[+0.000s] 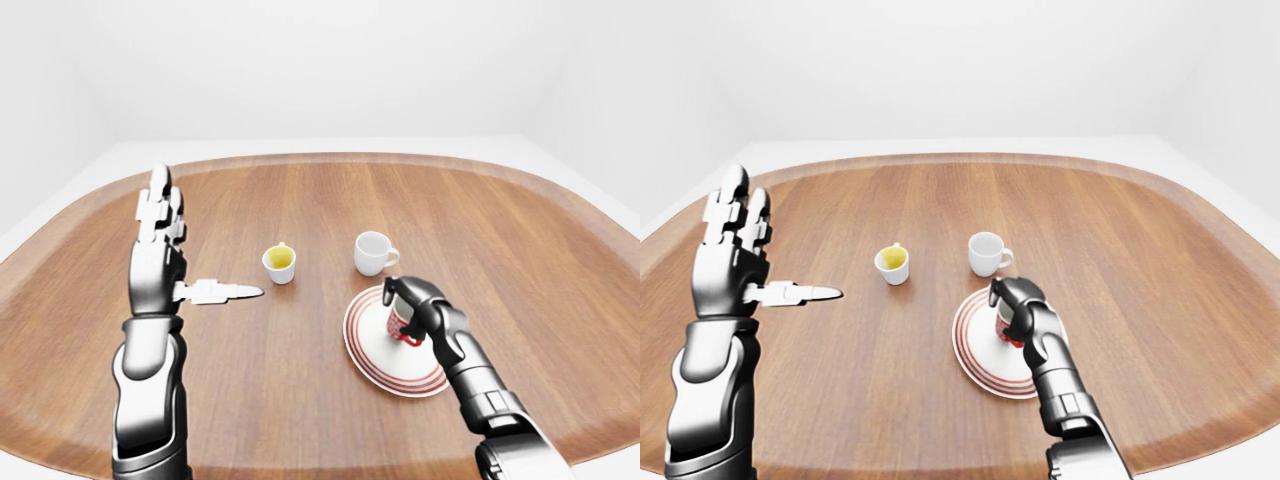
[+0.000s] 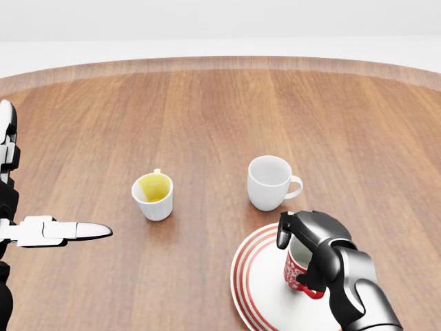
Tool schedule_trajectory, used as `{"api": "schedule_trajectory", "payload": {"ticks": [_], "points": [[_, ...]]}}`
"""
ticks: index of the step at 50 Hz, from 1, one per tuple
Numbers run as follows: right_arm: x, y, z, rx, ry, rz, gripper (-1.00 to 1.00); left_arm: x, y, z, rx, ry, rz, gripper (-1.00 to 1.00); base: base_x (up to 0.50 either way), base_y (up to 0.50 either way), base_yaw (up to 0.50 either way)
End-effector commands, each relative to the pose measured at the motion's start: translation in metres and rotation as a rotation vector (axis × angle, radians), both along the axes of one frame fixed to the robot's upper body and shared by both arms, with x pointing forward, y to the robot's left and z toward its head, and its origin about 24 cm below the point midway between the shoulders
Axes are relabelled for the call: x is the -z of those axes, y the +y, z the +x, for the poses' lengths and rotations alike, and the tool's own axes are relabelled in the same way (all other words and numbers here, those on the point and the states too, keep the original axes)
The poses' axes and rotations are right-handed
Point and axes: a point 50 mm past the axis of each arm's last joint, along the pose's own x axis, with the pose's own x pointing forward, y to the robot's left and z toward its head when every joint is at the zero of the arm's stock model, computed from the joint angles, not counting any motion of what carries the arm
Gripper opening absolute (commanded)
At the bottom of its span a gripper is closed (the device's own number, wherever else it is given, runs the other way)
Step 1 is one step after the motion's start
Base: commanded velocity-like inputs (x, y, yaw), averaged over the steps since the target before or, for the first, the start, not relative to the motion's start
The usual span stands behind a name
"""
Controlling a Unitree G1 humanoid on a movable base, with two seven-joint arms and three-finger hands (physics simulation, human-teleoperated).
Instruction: Pick up the red mug and put it on the plate
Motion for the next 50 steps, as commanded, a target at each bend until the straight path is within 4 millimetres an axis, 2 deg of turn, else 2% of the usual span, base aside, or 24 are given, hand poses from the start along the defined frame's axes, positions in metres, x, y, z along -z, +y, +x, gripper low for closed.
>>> {"api": "schedule_trajectory", "payload": {"ticks": [1,9,11,14,16,18,19,22,24,26,40,50], "points": [[-0.001,-0.003,0.0,-0.004,0.005,-0.048,-1.0,0.0,0.0,0.0,-0.001,0.0,0.001,1.0,0.0,0.0,0.0],[0.001,-0.002,-0.001,-0.002,0.009,-0.045,-1.0,-0.004,0.0,0.0,0.002,-0.015,0.006,1.0,0.0,0.0,0.0],[0.001,-0.003,-0.001,-0.001,0.009,-0.045,-0.92,-0.003,-0.001,0.0,0.002,-0.014,0.006,1.0,0.0,0.0,0.0],[0.001,-0.003,-0.001,-0.002,0.01,-0.046,-0.53,-0.003,-0.001,0.0,0.003,-0.014,0.007,1.0,0.0,0.0,0.0],[0.001,-0.003,-0.002,0.0,0.01,-0.045,-0.44,-0.004,-0.001,0.0,0.004,-0.016,0.008,1.0,0.0,0.0,0.0],[0.002,-0.003,-0.002,-0.001,0.011,-0.044,-0.16,-0.006,-0.002,-0.001,0.004,-0.026,0.011,1.0,0.0,0.0,0.0],[0.002,-0.003,-0.002,-0.001,0.01,-0.044,-0.14,-0.007,-0.002,-0.001,0.005,-0.029,0.011,1.0,0.0,0.0,0.0],[0.001,-0.002,-0.003,-0.005,0.01,-0.046,0.58,-0.007,-0.002,-0.001,0.006,-0.03,0.013,1.0,0.0,0.0,0.0],[0.001,-0.002,-0.003,-0.006,0.009,-0.046,0.73,-0.007,-0.002,-0.001,0.006,-0.03,0.013,1.0,0.0,0.0,0.0],[0.001,-0.002,-0.003,-0.006,0.009,-0.047,0.98,-0.007,-0.002,-0.001,0.006,-0.03,0.013,1.0,0.0,0.0,0.0],[-0.001,-0.001,-0.003,-0.016,0.01,-0.053,1.0,-0.008,-0.001,-0.003,0.003,-0.038,0.013,1.0,0.0,0.0,0.0],[-0.017,0.006,-0.005,-0.062,-0.002,-0.072,1.0,-0.008,-0.001,-0.002,0.004,-0.037,0.011,1.0,0.0,0.0,0.0]]}}
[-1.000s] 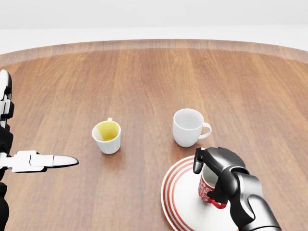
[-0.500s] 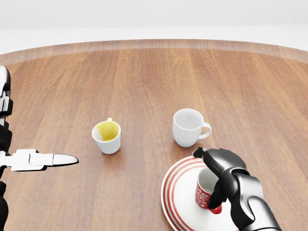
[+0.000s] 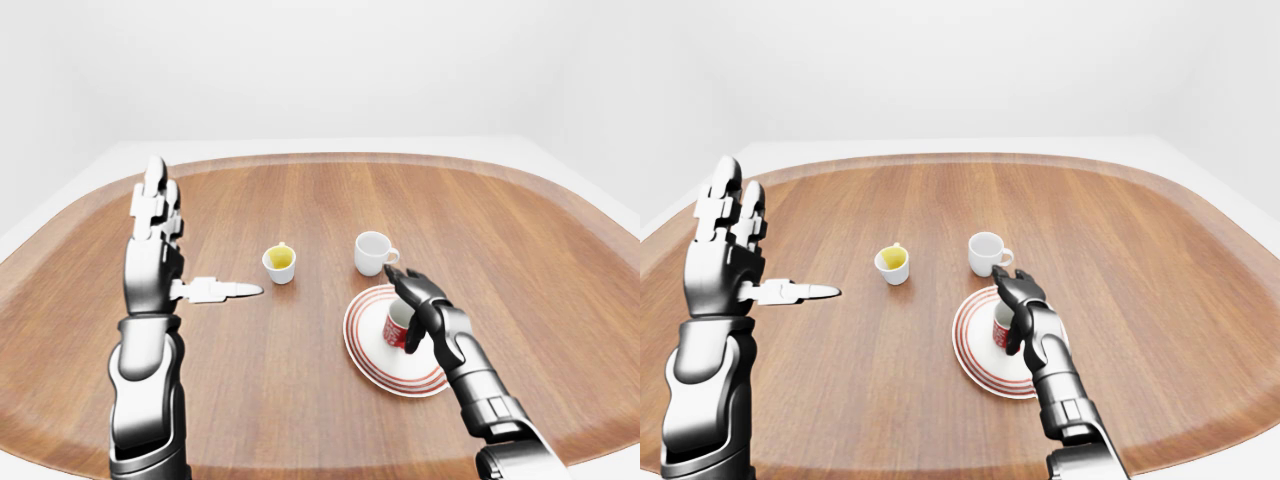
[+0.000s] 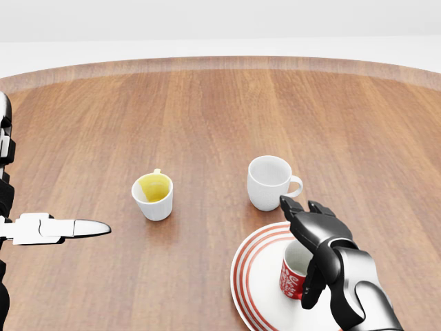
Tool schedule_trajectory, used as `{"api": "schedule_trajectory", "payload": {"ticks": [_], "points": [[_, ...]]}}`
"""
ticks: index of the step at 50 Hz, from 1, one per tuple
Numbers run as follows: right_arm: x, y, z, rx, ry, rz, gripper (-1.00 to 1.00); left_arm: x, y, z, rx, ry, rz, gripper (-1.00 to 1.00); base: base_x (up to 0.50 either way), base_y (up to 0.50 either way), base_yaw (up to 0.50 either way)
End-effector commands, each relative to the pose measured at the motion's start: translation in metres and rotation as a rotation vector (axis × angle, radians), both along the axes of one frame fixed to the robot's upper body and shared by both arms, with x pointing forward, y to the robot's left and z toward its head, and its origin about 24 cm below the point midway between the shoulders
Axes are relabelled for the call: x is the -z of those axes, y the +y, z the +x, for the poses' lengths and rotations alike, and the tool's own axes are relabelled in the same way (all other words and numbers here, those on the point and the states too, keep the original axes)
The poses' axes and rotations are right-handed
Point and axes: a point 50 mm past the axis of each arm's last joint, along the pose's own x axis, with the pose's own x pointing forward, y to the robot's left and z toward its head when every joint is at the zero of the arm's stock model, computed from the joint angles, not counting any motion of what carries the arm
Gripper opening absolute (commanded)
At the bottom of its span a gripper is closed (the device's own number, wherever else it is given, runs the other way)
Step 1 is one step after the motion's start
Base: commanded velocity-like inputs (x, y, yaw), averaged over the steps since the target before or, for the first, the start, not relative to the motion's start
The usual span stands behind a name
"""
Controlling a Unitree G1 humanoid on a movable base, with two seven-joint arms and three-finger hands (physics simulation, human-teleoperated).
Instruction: Pick up the red mug and put it on the plate
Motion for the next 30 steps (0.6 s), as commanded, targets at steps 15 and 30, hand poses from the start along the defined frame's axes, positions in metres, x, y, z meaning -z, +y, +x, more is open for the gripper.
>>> {"api": "schedule_trajectory", "payload": {"ticks": [15,30], "points": [[-0.054,0.013,0.002,-0.089,-0.053,-0.083,1.0,-0.005,0.001,-0.002,0.002,-0.024,0.006,1.0,0.0,0.0,0.0],[-0.094,0.017,0.005,-0.106,-0.137,-0.12,1.0,-0.018,-0.002,-0.006,0.011,-0.082,0.026,1.0,0.0,0.0,0.0]]}}
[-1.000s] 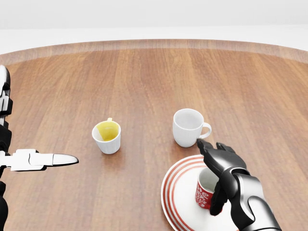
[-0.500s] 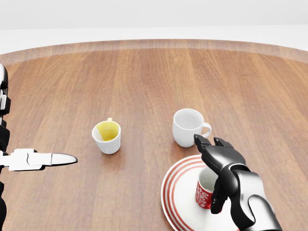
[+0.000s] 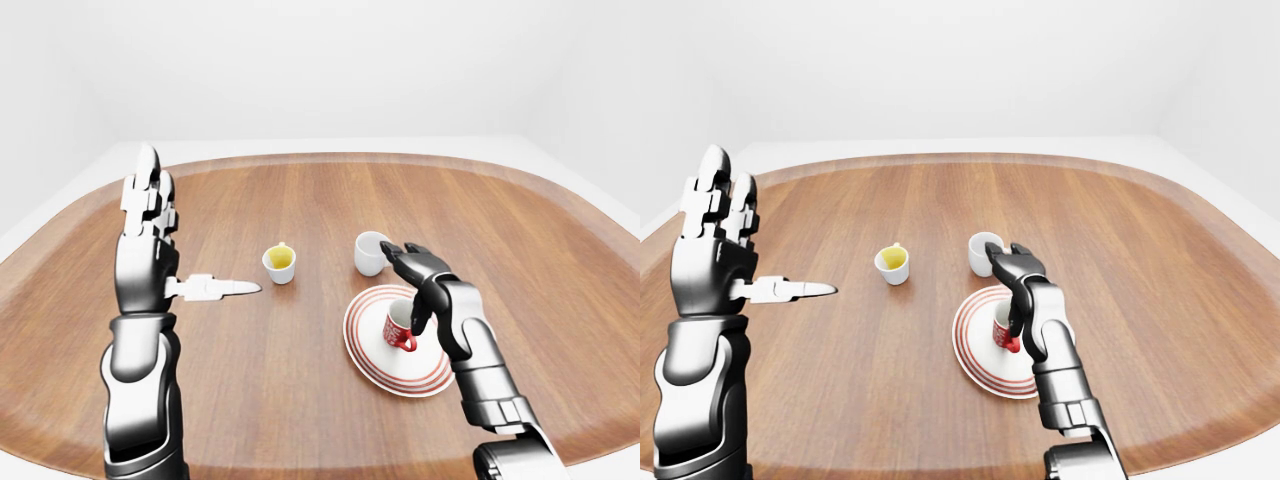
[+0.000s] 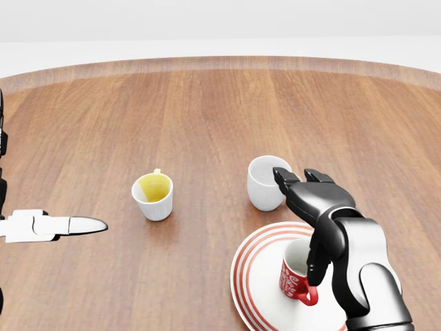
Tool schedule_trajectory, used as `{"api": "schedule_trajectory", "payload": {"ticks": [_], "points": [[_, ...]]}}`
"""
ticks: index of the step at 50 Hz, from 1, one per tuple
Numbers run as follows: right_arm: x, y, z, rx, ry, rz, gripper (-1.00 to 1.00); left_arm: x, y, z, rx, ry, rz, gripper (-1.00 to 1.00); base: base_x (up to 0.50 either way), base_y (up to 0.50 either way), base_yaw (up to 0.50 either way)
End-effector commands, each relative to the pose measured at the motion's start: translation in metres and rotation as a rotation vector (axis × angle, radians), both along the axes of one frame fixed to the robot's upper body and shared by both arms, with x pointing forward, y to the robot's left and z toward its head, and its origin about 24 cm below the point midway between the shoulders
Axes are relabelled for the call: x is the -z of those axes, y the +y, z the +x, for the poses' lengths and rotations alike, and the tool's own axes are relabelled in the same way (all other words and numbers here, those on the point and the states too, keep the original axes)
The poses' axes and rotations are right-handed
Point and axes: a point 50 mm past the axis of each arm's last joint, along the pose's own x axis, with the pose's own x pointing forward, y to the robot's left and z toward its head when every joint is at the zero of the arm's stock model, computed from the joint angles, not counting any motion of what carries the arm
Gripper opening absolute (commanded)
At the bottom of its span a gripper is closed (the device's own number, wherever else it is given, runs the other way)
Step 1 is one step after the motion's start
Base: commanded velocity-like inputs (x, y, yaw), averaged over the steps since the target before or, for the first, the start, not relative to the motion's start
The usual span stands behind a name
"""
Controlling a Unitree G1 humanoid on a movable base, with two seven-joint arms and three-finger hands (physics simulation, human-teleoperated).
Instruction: Pick up the red mug and put it on the plate
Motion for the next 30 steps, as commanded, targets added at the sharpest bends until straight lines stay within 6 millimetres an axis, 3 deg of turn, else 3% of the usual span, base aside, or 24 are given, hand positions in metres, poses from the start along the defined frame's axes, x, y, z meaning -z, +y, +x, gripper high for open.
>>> {"api": "schedule_trajectory", "payload": {"ticks": [1,23,30], "points": [[-0.031,0.004,0.002,-0.014,-0.081,-0.024,1.0,-0.01,-0.002,-0.003,0.006,-0.045,0.014,1.0,0.0,0.0,0.0],[-0.132,0.017,0.001,-0.075,-0.459,0.022,1.0,-0.021,-0.002,-0.008,0.01,-0.099,0.016,1.0,0.0,0.0,0.0],[-0.151,0.018,-0.004,-0.095,-0.533,0.041,1.0,-0.024,-0.002,-0.01,0.011,-0.115,0.018,1.0,0.0,0.0,0.0]]}}
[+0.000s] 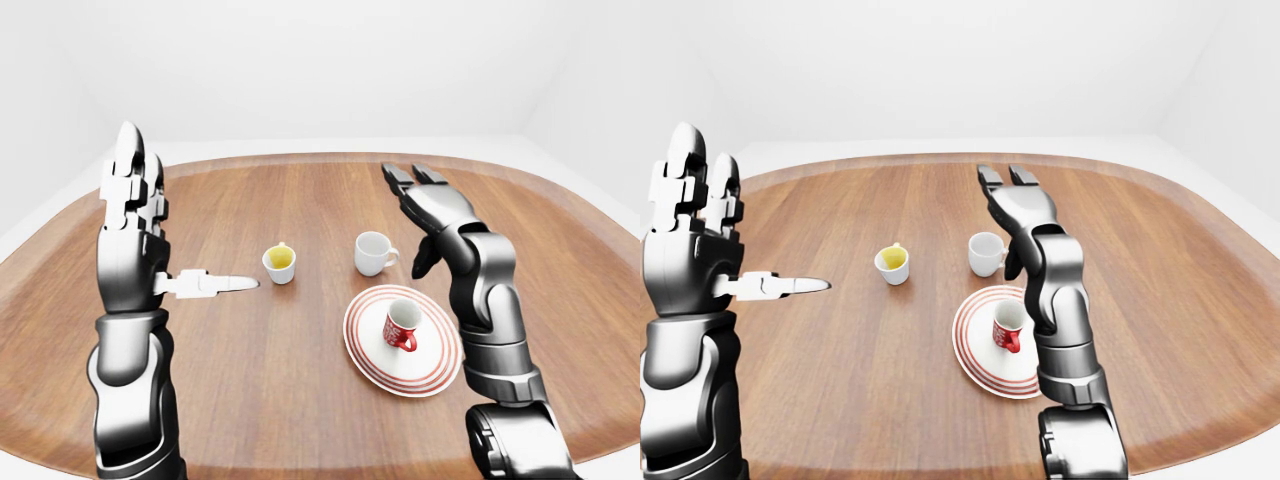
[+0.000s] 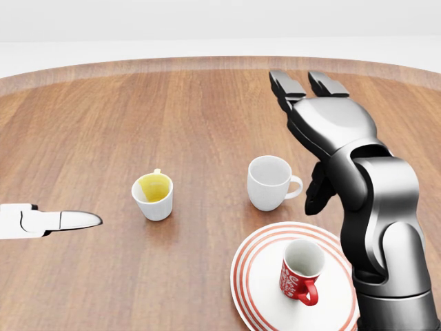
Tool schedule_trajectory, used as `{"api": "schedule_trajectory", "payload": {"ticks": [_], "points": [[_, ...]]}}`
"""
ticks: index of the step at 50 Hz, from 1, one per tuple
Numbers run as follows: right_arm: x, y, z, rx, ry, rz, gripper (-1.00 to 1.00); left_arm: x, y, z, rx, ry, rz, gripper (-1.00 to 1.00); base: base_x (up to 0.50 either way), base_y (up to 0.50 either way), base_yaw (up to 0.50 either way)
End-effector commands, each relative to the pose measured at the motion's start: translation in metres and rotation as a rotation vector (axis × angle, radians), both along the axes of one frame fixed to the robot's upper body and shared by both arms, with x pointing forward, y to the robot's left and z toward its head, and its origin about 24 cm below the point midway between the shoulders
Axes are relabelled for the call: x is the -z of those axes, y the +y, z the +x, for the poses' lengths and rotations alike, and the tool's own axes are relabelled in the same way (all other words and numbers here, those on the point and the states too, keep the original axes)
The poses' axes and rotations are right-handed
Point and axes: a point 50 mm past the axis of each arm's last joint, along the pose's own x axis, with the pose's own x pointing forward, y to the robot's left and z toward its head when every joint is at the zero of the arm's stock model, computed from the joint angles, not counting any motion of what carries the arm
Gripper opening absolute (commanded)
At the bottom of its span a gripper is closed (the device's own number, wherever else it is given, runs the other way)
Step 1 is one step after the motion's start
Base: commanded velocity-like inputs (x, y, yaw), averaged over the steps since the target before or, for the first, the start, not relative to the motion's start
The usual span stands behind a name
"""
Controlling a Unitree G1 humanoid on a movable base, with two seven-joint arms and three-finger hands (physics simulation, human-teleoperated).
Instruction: Pick up the red mug and put it on the plate
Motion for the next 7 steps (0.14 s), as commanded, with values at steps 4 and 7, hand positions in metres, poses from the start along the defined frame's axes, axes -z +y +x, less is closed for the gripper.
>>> {"api": "schedule_trajectory", "payload": {"ticks": [4,7], "points": [[-0.052,0.004,-0.011,-0.056,-0.201,0.04,1.0,-0.006,0.0,-0.003,0.001,-0.031,0.002,1.0,0.0,0.0,0.0],[-0.063,0.003,-0.014,-0.067,-0.24,0.045,1.0,-0.007,0.0,-0.004,0.002,-0.036,0.003,1.0,0.0,0.0,0.0]]}}
